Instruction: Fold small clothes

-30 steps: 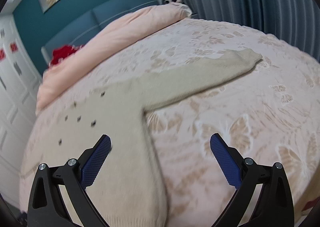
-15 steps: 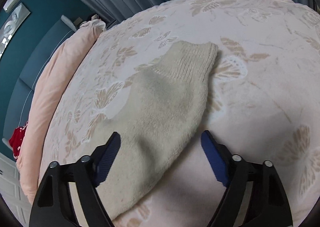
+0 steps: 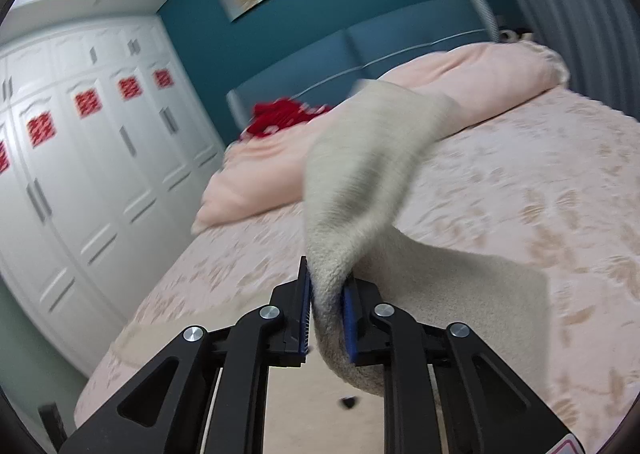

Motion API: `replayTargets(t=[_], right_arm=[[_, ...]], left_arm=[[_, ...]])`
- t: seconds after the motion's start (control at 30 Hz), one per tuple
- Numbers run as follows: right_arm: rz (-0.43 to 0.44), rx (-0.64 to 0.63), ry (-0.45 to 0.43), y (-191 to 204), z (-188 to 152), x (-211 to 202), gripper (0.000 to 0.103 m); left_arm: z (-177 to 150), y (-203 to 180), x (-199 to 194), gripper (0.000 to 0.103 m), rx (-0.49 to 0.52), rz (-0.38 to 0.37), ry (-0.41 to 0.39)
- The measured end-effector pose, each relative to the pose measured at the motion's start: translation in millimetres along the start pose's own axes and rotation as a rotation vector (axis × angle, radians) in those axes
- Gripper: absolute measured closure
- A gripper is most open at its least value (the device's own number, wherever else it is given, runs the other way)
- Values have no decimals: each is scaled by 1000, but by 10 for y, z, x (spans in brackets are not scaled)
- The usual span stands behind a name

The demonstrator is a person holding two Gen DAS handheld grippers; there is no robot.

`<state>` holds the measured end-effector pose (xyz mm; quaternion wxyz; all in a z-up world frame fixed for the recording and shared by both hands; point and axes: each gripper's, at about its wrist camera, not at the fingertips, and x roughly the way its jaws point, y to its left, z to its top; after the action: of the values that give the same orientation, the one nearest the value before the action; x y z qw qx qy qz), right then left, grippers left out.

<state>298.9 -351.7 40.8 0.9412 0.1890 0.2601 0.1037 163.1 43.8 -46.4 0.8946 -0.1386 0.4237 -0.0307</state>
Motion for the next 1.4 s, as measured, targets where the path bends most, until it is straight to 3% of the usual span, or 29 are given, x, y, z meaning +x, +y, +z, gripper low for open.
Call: replayTargets(t=[0.07, 0.17, 0.23, 0.33, 0.43, 0.6, 0.7, 0.77, 0.8, 0.83, 0.87, 0.9, 0.93, 1.03, 1.1, 1.17, 1.23, 1.3, 1.4], right_arm=[[12, -56, 112, 344, -335, 453, 70], [-16, -27, 222, 460, -790, 804, 68], [-17, 68, 239, 346, -998, 716, 66], [-62, 201, 209, 105, -1232, 378, 52], [-142, 286, 183, -233, -1391, 49, 50], [-200, 465, 168, -815, -1450, -162, 50], [-213, 516, 159, -976, -1430, -123, 44], [-227, 526, 171, -1036, -1411, -24, 42], [-232, 529, 168, -1047, -1382, 26, 42], [-230, 526, 158, -1047, -1346, 62, 43], [-220, 515, 152, -1033, -1284, 106, 47], [-206, 497, 140, -1001, -1207, 128, 75], [-190, 475, 123, -961, -1124, 115, 94], [-121, 414, -28, -762, -883, -143, 94], [-149, 338, -57, -697, -870, -210, 95], [-249, 312, 98, -866, -1065, 40, 95], [-304, 377, 253, -1088, -1353, 241, 97], [-304, 380, 188, -1022, -1375, 48, 95], [-336, 322, 88, -741, -1241, -258, 92]], left_arm=[[94, 14, 1, 5, -33, -27, -4], [275, -6, 48, 5, -64, -75, -6], [426, -47, 120, 5, -68, -114, -6], [687, -149, 362, 5, -79, -194, 17], [940, -278, 824, 5, -139, -265, 89], [1137, -358, 1677, 5, -304, -284, 215], [1146, -350, 1940, 15, -385, -271, 247], [1195, -421, 1979, 39, -342, -258, 232], [1238, -472, 2014, 64, -303, -263, 243], [1278, -514, 2031, 93, -269, -274, 247], [1332, -558, 2014, 95, -239, -305, 236], [1405, -616, 1936, 95, -201, -311, 197], [1489, -667, 1829, 96, -152, -317, 142], [1686, -809, 1406, 96, -37, -353, -30], [1698, -755, 1271, 96, -28, -354, -86], [1623, -642, 1452, 95, -34, -320, -37], [1423, -495, 1782, 95, -46, -242, 70], [1194, -368, 1981, 95, -61, -204, 133], [1049, -297, 1952, 93, -65, -221, 92]])
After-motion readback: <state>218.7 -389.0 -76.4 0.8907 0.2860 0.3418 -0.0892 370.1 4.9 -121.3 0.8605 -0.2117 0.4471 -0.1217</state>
